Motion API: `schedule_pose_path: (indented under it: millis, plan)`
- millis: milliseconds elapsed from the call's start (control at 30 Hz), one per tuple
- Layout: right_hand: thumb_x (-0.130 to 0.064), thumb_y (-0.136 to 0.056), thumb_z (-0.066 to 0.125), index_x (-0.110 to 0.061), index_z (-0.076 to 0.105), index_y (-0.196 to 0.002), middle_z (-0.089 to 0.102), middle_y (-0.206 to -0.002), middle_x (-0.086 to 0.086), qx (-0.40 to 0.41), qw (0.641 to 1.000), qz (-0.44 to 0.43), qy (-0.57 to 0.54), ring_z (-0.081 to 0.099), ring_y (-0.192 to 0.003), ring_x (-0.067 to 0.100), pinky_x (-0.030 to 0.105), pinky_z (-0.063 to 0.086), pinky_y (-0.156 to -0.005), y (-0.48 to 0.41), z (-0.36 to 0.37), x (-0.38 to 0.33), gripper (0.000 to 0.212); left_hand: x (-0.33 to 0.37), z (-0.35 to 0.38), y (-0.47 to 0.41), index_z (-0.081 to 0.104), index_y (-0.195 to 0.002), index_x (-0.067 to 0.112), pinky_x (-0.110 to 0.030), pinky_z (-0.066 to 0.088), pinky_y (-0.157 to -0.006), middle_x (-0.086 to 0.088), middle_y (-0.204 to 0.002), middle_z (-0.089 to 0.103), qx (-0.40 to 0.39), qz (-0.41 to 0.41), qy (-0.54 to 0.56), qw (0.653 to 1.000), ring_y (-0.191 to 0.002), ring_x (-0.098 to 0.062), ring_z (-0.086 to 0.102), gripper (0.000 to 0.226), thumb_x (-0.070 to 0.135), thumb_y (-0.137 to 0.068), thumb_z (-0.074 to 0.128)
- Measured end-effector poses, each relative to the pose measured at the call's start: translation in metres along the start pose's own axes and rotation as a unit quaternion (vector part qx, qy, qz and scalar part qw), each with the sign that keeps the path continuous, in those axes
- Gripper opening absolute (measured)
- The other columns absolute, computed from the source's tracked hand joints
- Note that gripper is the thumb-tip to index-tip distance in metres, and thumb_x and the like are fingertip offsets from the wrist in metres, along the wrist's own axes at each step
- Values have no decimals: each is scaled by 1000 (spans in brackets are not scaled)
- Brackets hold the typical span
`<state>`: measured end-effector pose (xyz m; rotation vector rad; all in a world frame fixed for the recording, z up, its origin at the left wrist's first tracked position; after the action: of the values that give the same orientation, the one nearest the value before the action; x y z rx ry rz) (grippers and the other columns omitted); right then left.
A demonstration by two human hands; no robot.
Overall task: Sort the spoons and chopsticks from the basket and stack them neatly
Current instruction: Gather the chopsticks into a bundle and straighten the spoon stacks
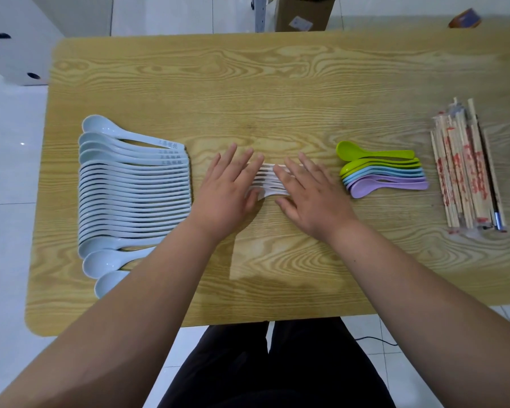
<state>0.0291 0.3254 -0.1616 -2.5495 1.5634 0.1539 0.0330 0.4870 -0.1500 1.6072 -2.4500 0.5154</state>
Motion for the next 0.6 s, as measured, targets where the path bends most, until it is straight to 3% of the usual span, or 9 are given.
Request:
schedule_pose_path:
  millis: [133,267,433,600]
  plan:
    - [-42,-95,49,-10,51,-145,54,-145,14,18,999,-15,-33,45,-138,37,54,39,-111,16,-18,-11,59,7,-25,20,58,-137,6,-50,41,-108,-14,-134,59,25,11,36,999,-126,-39,53,49,26,-92,60]
    - [-29,-87,56,-9,62,-130,65,-123,10,37,994,-30,-99,60,-116,29,42,48,-98,30,-41,-38,48,19,-48,52,63,-127,6,-41,47,-98,-13,-118,63,17,-16,62,998,-111,-31,59,43,29,-91,58]
    - [-27,-88,57,-13,63,-128,70,-114,6,-65,979,-38,-191,65,-106,27,39,54,-89,33,-36,-76,42,15,-64,98,65,-124,11,-36,48,-94,-7,-113,64,0,-123,89,988,-105,-25,59,42,33,-89,58]
    - [-21,-86,63,-12,66,-125,72,-107,7,-91,969,-116,-200,67,-98,29,39,54,-83,22,-23,-124,40,-10,-81,150,64,-124,14,-24,40,-98,-2,-115,66,17,-227,86,970,-107,-20,59,40,34,-91,57]
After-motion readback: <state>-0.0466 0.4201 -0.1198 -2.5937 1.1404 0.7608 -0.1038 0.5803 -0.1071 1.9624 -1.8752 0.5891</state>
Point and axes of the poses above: each hand's wrist, its own y-axis away from the middle knuckle, its own z-axis out of the palm, x = y × z, the point moved 7 cm from there along -y, towards the middle knuckle
